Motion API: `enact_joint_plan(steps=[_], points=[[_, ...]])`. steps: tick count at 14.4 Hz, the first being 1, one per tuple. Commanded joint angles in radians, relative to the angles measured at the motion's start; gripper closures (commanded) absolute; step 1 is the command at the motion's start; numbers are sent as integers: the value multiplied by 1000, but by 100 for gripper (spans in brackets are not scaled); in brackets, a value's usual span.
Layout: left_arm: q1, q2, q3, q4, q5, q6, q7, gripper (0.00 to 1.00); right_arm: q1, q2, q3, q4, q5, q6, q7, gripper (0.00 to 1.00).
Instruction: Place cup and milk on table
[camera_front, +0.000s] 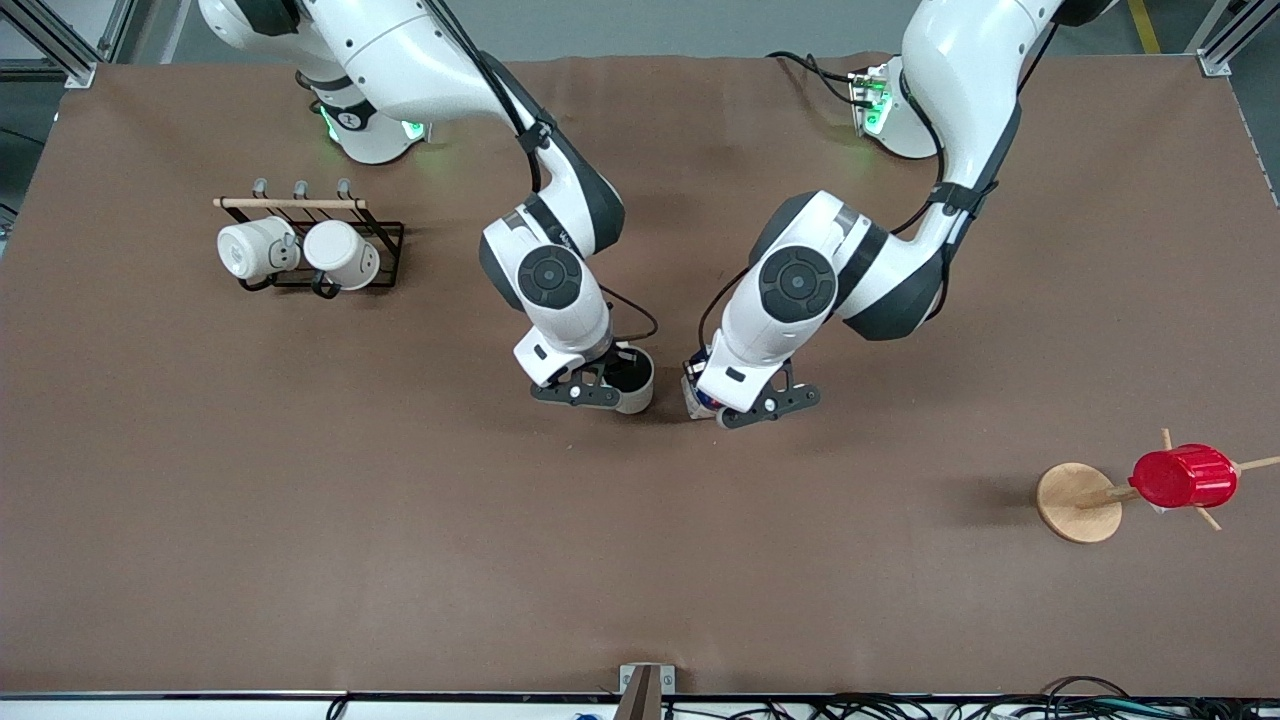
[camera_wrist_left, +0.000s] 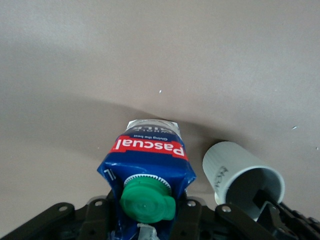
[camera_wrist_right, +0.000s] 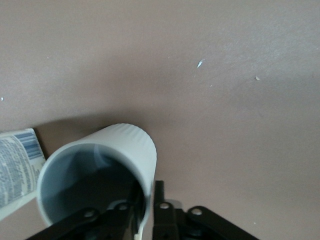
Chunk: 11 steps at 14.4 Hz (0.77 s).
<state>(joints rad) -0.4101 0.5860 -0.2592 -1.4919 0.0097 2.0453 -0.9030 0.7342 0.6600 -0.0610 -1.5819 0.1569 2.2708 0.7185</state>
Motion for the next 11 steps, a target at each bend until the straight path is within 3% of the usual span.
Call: enact_joint_plan(steps=[1,4,7,10,11], points=[[-13,8,-3,59,-7,-19,-4,80,-10,-14,-11,-4,3,-4,-7,13],[-24,14,-3,68,-7,-19,-11,80,-59,-81,-28,-4,1,-8,-10,0],[-35,17,-2,68,-7,-13,-13,79,-105,-183,-91,-1,-11,-88,-10,0],[-36,29,-2,68,-7,-1,-13,78,-111,-267,-187,-3,-144,-157,-28,0],[-36,34,-2,68,-7,2,-13,76,-111,-296,-206,-4,-148,-171,-33,0]])
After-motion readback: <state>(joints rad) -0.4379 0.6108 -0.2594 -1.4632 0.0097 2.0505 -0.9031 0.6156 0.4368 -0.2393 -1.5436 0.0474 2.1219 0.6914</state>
